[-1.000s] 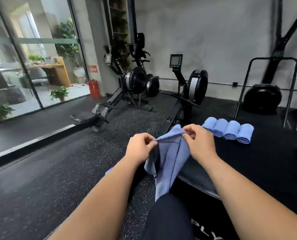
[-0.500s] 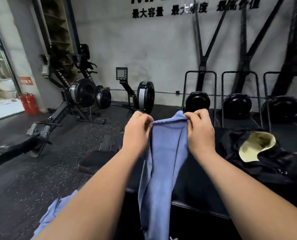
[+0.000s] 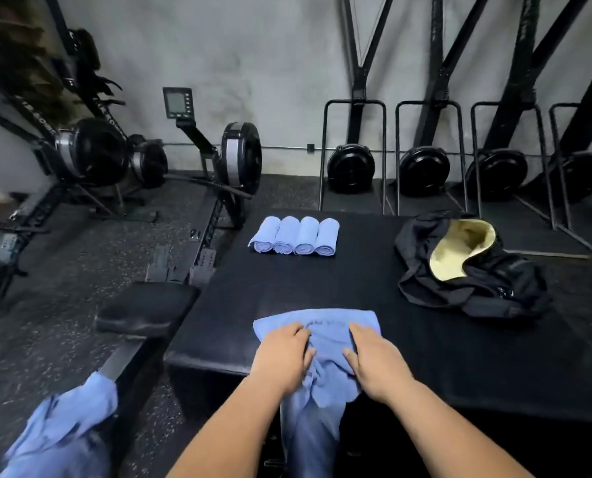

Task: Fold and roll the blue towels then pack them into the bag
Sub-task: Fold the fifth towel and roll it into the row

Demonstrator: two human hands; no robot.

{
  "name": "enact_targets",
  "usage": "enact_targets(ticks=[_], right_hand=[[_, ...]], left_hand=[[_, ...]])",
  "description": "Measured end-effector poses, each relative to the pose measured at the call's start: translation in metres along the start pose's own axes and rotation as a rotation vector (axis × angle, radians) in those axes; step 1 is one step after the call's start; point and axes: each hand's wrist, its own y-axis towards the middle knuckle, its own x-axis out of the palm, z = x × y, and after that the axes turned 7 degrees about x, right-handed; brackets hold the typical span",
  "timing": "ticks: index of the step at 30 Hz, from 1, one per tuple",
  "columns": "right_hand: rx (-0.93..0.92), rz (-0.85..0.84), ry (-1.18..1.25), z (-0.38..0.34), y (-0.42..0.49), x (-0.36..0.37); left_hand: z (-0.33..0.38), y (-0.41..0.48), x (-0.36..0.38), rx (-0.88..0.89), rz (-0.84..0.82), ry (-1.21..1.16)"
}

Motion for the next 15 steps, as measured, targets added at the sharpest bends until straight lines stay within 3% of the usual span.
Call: enact_targets(ticks=[2, 6, 10, 15], right_hand=[[-0.017, 0.061, -0.067, 0.004, -0.003, 0.013], [-0.022, 0.081, -0.16, 0.011, 0.013, 0.011], [-0.021, 0.053, -0.223, 0.031, 0.035, -0.001], [0.007, 0.017, -0.284, 0.049, 0.066, -0.013]], left_hand=[[-0.004, -0.004, 0.011, 0.047, 0.101, 0.011], [-0.034, 0.003, 0.016, 0.086, -0.011, -0.017], [-0.069, 0.011, 0.008, 0.217, -0.074, 0.18], [-0.082, 0.031, 0.0, 0.15, -0.101, 0.178]])
